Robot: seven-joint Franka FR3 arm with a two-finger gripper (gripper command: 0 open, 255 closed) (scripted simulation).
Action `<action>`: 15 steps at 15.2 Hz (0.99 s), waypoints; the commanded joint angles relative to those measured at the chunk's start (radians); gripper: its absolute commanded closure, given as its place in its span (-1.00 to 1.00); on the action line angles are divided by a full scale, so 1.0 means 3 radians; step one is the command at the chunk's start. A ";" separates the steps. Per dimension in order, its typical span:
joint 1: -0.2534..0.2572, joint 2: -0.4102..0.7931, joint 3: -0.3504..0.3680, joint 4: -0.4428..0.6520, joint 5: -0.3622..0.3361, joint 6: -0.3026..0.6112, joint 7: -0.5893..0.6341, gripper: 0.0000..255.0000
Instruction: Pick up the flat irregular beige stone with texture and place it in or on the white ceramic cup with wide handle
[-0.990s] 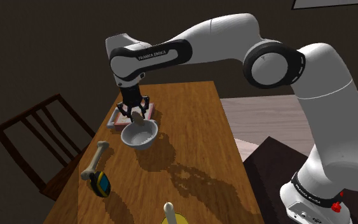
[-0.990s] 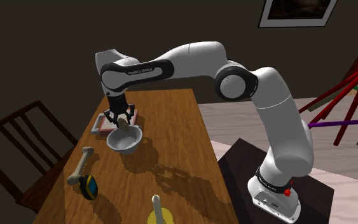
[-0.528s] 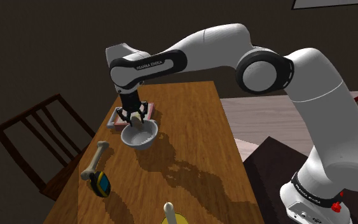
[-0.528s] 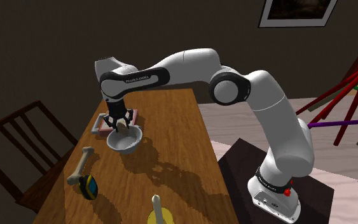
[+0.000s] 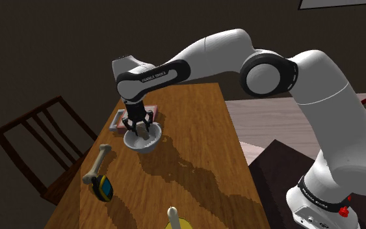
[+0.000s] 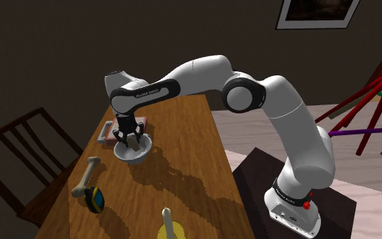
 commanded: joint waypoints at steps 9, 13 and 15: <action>-0.0001 -0.0003 0.0000 -0.0015 0.0000 0.0015 0.0000 -1.00; 0.0001 -0.0017 0.0003 0.0074 0.0005 -0.0088 -0.0005 -1.00; 0.0013 -0.0028 0.0007 0.0284 0.0012 -0.0305 -0.0015 -1.00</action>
